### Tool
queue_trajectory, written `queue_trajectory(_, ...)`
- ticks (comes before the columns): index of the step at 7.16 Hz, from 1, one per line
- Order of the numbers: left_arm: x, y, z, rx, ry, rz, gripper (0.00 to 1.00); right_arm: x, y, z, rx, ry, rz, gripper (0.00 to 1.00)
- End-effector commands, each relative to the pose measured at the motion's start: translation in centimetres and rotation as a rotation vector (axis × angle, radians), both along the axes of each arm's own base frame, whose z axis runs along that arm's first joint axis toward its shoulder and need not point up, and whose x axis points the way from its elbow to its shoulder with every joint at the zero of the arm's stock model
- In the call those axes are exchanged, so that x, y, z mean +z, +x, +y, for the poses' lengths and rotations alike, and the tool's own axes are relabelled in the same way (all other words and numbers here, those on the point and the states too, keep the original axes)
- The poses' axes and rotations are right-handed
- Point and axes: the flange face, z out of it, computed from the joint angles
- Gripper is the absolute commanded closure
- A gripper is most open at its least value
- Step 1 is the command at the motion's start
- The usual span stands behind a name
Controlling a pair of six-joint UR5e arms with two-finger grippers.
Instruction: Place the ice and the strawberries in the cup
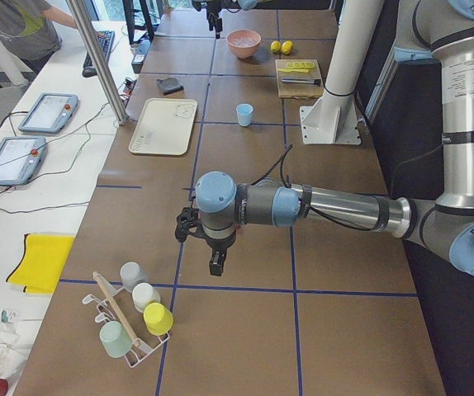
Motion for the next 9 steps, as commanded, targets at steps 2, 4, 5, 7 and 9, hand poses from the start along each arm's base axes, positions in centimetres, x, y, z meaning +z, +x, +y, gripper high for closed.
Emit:
queue_trajectory(2, -1.1, 0.0, -0.3, -0.006, 0.018, 0.002, 0.00, 15.9, 15.9, 5.1, -0.009, -0.055, 0.039, 0.01)
queue_trajectory(4, -1.2, 0.0, -0.4, -0.006, 0.020, 0.001, 0.00, 24.5, 22.6, 12.8, 0.118, -0.240, 0.044, 0.01)
queue_trajectory(5, -2.3, 0.0, -1.1, -0.006, 0.045, 0.001, 0.00, 27.2, 24.2, 16.1, 0.151, -0.304, 0.044, 0.01)
queue_trajectory(7, -4.4, 0.1, -3.6, -0.006, 0.109, 0.000, 0.00, 26.9, 26.9, 17.9, 0.219, -0.301, 0.030, 0.01)
queue_trajectory(9, -6.3, 0.2, -5.2, -0.005, 0.147, 0.005, 0.00, 26.7, 26.9, 17.4, 0.222, -0.298, 0.032, 0.01)
